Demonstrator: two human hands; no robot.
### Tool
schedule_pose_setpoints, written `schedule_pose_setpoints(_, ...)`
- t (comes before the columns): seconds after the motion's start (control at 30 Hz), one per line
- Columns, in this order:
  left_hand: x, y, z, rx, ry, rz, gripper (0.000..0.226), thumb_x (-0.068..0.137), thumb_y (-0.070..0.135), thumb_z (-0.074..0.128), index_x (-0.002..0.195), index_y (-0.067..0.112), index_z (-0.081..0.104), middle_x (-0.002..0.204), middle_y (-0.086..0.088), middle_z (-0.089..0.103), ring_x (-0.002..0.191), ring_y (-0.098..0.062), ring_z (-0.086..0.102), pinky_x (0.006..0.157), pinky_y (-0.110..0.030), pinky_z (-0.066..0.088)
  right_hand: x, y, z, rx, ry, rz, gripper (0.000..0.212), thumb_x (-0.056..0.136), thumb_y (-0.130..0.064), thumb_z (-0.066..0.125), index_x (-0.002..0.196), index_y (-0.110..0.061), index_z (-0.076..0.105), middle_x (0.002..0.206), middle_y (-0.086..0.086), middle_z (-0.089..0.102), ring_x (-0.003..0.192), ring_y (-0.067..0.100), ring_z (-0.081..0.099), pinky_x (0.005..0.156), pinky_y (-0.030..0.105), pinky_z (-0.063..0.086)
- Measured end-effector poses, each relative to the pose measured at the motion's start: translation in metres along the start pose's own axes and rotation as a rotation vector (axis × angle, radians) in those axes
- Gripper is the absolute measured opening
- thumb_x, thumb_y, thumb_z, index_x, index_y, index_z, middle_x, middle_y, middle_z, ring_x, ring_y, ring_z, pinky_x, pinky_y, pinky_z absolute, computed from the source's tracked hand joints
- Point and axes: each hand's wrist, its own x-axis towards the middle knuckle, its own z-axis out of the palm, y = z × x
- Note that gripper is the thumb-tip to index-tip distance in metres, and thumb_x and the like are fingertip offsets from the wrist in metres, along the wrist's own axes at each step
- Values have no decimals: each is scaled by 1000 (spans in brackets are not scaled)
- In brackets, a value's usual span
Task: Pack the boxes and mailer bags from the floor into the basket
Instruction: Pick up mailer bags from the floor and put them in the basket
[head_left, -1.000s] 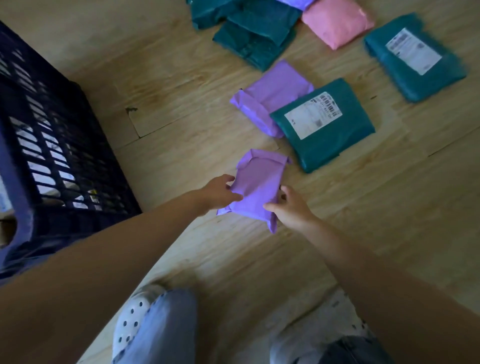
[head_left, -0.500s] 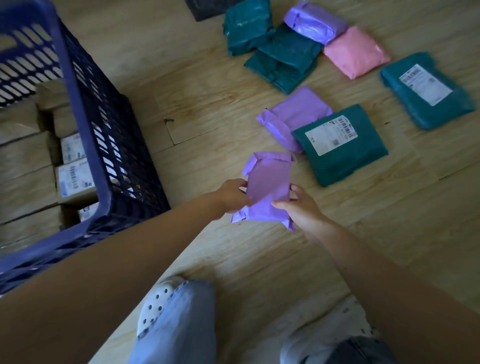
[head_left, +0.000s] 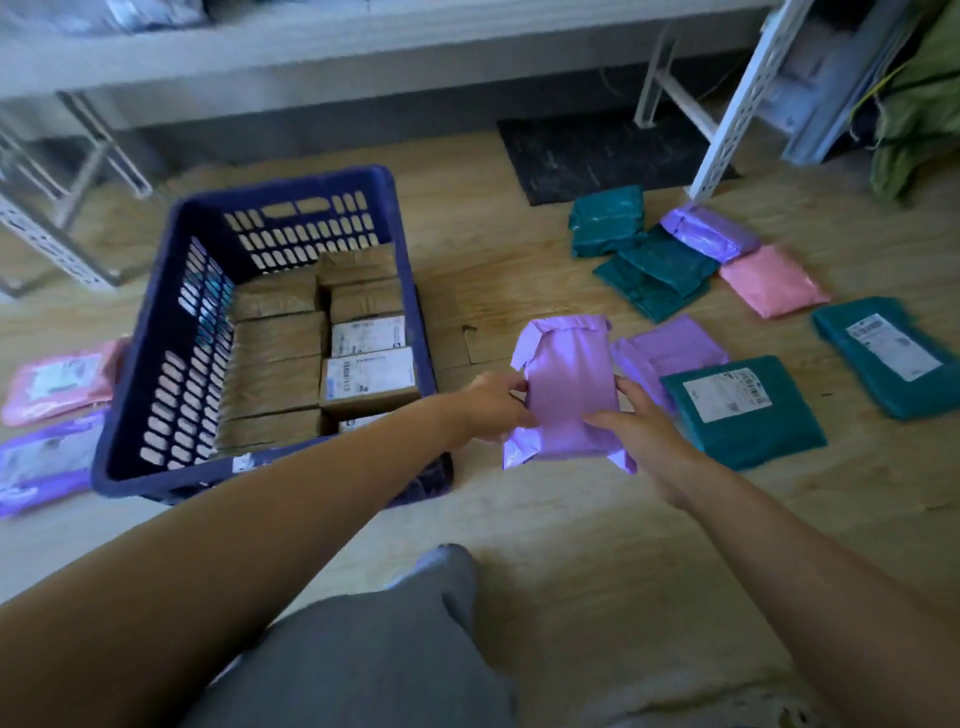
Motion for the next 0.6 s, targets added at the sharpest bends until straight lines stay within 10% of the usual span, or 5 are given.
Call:
schedule_pose_setpoints(0.33, -84, -4, -94, -86, 199, 30, 26, 87, 4, 57, 112, 12, 59, 96, -9, 56, 63, -13, 49, 52, -19, 43, -36, -91, 60, -35, -114, -240, 50, 87, -13, 64, 133, -22, 48, 94, 2, 63, 65, 5, 54, 39, 7, 33)
schedule_pose_setpoints(0.53, -119, -14, -146, -237, 381, 37, 10, 94, 22, 47, 87, 28, 50, 96, -1, 62, 82, -21, 58, 86, -37, 51, -41, -129, 108, -68, -180, -325, 59, 89, -7, 61, 141, -18, 36, 108, 8, 60, 66, 7, 51, 38, 6, 35)
schedule_pose_setpoints(0.6, -117, -28, -159, -272, 433, 24, 23, 92, 24, 48, 115, 22, 49, 95, -1, 66, 78, -20, 62, 84, -37, 53, -40, -136, 124, -122, -201, -341, 59, 90, -7, 59, 142, -19, 32, 108, 10, 58, 65, 9, 49, 39, 8, 35)
